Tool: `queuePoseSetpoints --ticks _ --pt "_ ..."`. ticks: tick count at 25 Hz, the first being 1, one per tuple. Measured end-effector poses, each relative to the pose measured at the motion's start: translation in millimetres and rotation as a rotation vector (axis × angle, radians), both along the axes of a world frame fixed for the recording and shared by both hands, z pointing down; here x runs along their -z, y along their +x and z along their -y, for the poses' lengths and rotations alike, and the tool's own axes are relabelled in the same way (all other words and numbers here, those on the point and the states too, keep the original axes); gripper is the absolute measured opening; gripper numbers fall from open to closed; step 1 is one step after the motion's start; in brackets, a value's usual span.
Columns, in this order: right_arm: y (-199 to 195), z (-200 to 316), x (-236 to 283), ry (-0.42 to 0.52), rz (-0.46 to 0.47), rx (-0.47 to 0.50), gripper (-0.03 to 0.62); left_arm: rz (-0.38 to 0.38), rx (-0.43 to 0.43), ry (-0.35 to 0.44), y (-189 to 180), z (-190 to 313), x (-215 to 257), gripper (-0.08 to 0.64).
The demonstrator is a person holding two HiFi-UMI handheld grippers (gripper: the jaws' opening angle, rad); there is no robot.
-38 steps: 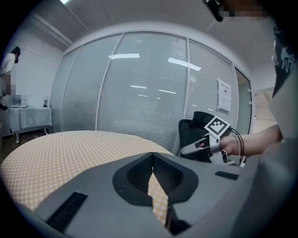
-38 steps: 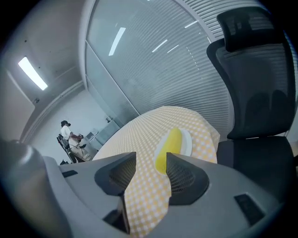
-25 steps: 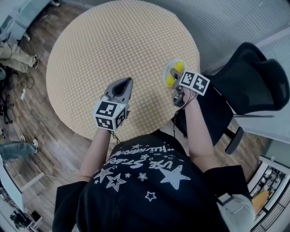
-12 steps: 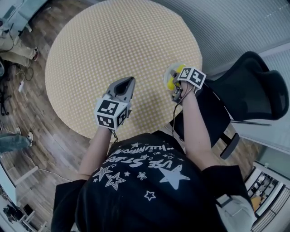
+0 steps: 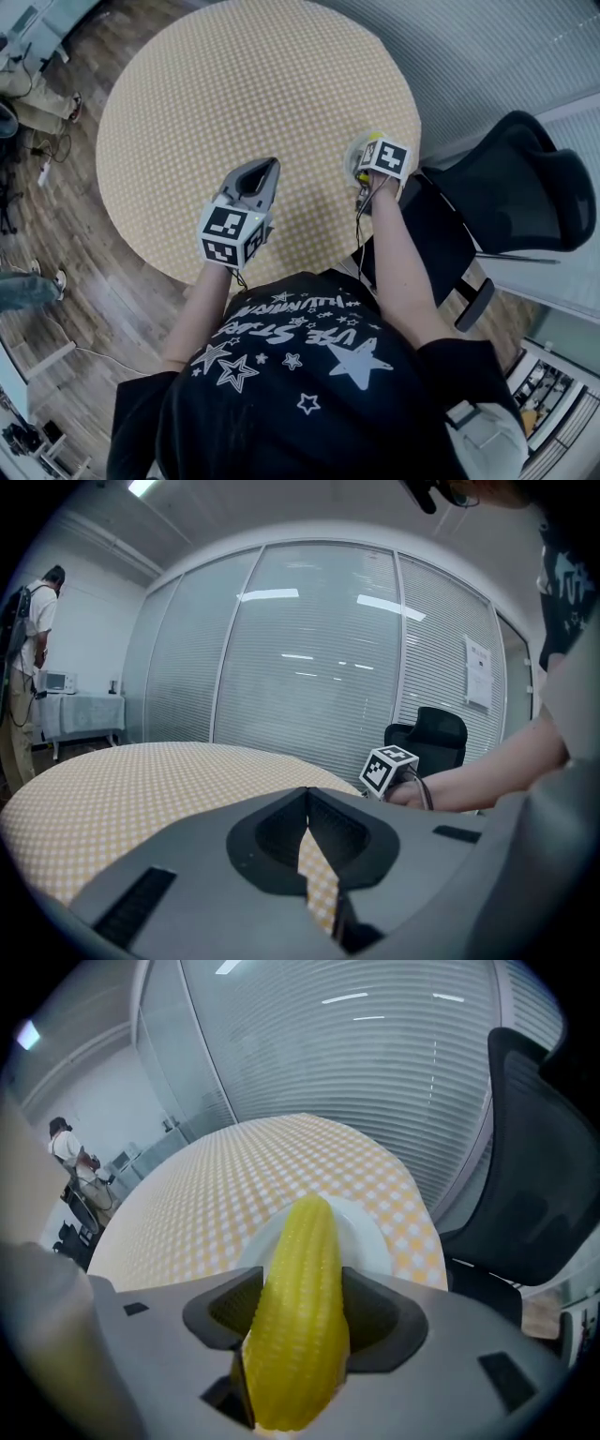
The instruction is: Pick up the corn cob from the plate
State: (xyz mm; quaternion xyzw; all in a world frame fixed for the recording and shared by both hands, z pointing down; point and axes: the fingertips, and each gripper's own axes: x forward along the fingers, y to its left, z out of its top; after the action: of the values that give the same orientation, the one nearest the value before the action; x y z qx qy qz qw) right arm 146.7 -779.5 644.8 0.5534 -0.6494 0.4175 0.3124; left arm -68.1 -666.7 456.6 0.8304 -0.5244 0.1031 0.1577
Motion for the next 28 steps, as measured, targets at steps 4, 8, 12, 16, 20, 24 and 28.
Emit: queuePoseSetpoints --ticks 4,8,12,16,20,24,28 --pt "-2.4 0.3 4.9 -0.005 0.076 -0.019 0.272 -0.032 0.023 -0.009 -12.7 -3.7 1.9 0.008" --pt "-7.5 -3.9 19.1 0.032 0.161 -0.027 0.270 -0.025 0.034 0.003 -22.0 -8.7 5.3 0.008" --pt "-16.3 -9.7 41.7 0.098 0.274 -0.029 0.270 -0.024 0.035 0.010 -24.5 -15.2 7.7 0.008" --pt "-32.6 -13.2 78.9 0.188 0.480 -0.042 0.270 -0.020 0.020 0.016 -23.3 -24.1 10.1 0.008" --pt "-51.8 -21.6 124.4 0.308 0.597 0.009 0.270 -0.013 0.002 0.026 -23.5 -36.2 12.8 0.008" --pt "-72.9 -43.8 169.8 0.434 0.677 0.109 0.270 -0.018 -0.005 0.042 -27.9 -51.1 17.0 0.008" --pt "-92.0 -75.4 201.6 0.541 0.675 0.193 0.270 -0.023 0.001 0.056 -45.0 -68.9 21.7 0.008"
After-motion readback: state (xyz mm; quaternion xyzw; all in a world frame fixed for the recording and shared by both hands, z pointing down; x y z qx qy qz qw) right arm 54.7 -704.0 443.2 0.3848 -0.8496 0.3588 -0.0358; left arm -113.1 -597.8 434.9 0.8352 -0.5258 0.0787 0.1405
